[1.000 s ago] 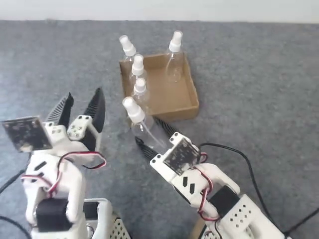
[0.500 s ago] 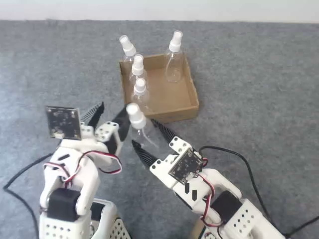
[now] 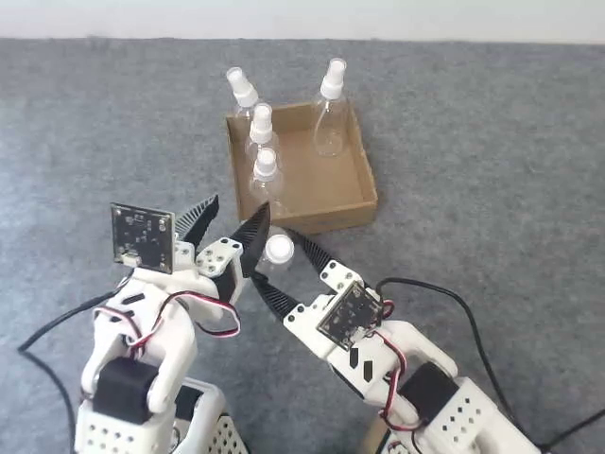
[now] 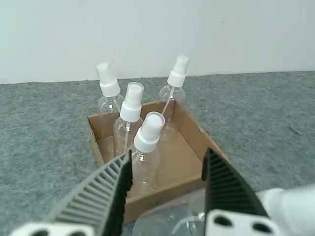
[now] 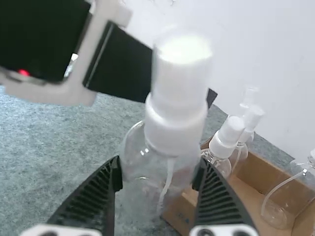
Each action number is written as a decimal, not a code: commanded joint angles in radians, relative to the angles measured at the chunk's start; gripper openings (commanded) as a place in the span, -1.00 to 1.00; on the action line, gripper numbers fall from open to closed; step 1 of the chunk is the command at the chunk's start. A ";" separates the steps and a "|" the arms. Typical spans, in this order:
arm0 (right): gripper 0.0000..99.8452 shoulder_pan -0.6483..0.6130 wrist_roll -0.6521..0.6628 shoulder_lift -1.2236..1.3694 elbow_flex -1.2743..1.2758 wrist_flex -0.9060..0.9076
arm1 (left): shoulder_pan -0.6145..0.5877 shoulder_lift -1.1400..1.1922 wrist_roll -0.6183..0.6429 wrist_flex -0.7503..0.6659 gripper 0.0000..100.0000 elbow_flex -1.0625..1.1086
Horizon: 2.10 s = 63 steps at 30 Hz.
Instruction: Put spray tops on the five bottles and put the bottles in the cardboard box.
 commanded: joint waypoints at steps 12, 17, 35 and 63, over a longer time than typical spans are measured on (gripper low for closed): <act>-0.91 0.073 0.015 -0.027 -0.021 -0.002 | -0.408 -0.005 -0.009 -0.003 -0.56 -0.099; -0.91 0.133 0.011 -0.025 -0.055 0.002 | -0.529 -0.005 -0.006 -0.009 -0.56 -0.044; -0.91 0.337 0.009 0.145 -0.333 0.128 | -0.608 -0.005 0.087 -0.180 -0.56 0.234; -0.91 0.479 0.008 1.035 -0.758 -0.085 | -0.611 -0.005 0.081 -0.175 -0.56 0.268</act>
